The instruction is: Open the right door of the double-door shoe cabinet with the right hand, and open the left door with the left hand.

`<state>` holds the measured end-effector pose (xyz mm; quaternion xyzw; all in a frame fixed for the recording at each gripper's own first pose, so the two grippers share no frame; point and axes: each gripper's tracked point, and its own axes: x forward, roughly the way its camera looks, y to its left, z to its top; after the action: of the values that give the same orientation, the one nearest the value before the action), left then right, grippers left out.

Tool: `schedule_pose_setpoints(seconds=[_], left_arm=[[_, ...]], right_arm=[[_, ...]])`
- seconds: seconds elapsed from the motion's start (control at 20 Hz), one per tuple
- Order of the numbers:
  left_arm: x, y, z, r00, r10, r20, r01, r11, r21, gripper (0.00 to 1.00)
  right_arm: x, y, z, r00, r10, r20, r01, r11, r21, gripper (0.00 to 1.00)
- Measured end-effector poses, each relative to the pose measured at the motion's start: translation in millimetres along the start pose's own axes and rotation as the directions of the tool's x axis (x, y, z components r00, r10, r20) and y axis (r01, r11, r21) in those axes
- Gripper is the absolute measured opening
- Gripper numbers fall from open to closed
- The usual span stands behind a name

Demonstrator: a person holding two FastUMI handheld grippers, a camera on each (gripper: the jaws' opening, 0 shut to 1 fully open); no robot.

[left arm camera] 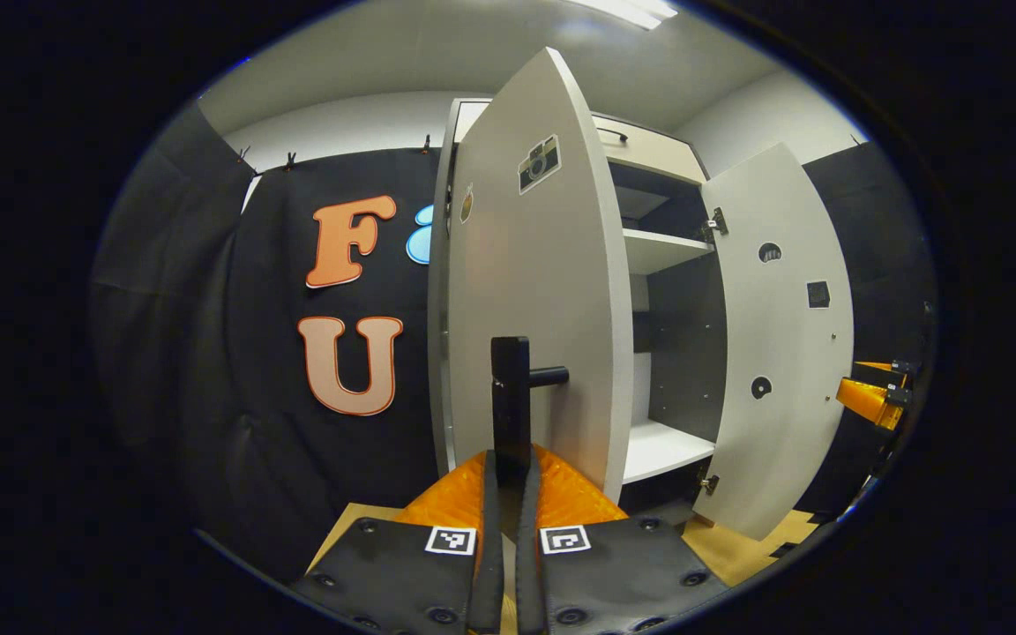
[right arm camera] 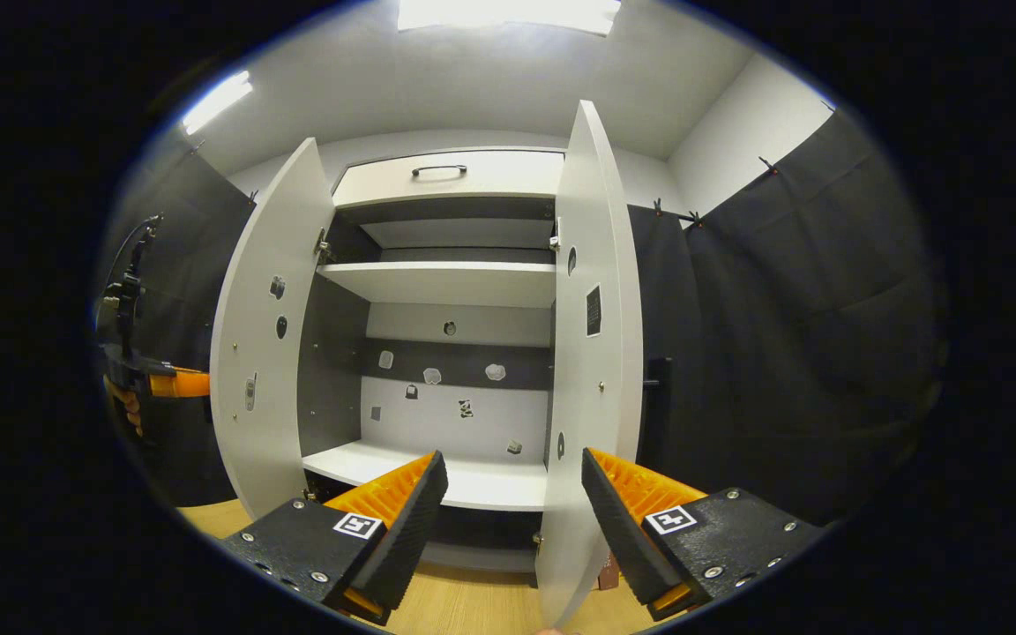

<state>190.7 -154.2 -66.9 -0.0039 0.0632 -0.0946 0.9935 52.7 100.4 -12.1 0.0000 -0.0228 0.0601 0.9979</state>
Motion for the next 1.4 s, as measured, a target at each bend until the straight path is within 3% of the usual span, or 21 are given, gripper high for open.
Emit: schedule_pose_setpoints(seconds=[0.25, 0.3, 0.35, 0.4, 0.5, 0.7, 0.75, 0.8, 1.05, 1.2, 1.35, 1.4], left_arm=[[-3, 15, 1, 0.997, 0.081, 0.011, -0.081, 0.997, -0.012, 0.12], [-3, 20, 1, 0.995, 0.098, 0.008, -0.098, 0.995, -0.013, 0.07], [-5, 22, 1, 0.994, 0.109, 0.011, -0.109, 0.994, -0.022, 0.07], [-5, 24, 1, 0.993, 0.115, 0.009, -0.115, 0.993, -0.039, 0.07], [-6, 24, 1, 0.992, 0.128, 0.012, -0.127, 0.990, -0.058, 0.07], [-5, 16, 1, 0.996, 0.085, 0.012, -0.084, 0.992, -0.090, 0.07], [-7, 18, 1, 0.996, 0.086, 0.012, -0.085, 0.993, -0.083, 0.07], [-9, 20, 2, 0.996, 0.092, 0.013, -0.091, 0.993, -0.080, 0.07], [-13, 21, 4, 0.994, 0.108, 0.022, -0.106, 0.991, -0.081, 0.07], [-15, 29, 13, 0.986, 0.157, 0.054, -0.152, 0.986, -0.073, 0.16], [-17, 36, 20, 0.977, 0.191, 0.092, -0.187, 0.981, -0.058, 0.41], [-17, 34, 23, 0.977, 0.184, 0.104, -0.179, 0.982, -0.057, 0.59]], right_arm=[[4, 2, 0, 1.000, 0.001, 0.004, -0.001, 1.000, 0.004, 0.93], [5, 3, -1, 1.000, -0.001, 0.004, 0.001, 1.000, -0.005, 0.93], [6, 4, 0, 1.000, -0.002, 0.004, 0.002, 1.000, -0.012, 0.88], [7, 5, 0, 1.000, -0.002, 0.003, 0.002, 1.000, -0.016, 0.93], [9, 14, 0, 1.000, 0.013, 0.000, -0.013, 1.000, -0.015, 0.93], [12, 25, 4, 1.000, 0.027, 0.002, -0.027, 0.999, -0.019, 0.93], [13, 27, 6, 1.000, 0.028, 0.003, -0.028, 0.999, -0.020, 0.97], [12, 28, 6, 1.000, 0.029, 0.005, -0.029, 0.999, -0.020, 0.93], [12, 27, 5, 1.000, 0.027, -0.006, -0.027, 0.999, -0.023, 0.93], [11, 23, 5, 1.000, 0.019, -0.013, -0.019, 1.000, -0.016, 0.93], [9, 13, 7, 1.000, 0.000, -0.018, 0.000, 1.000, -0.018, 0.93], [9, 11, 8, 1.000, -0.008, -0.019, 0.008, 1.000, -0.016, 0.93]])
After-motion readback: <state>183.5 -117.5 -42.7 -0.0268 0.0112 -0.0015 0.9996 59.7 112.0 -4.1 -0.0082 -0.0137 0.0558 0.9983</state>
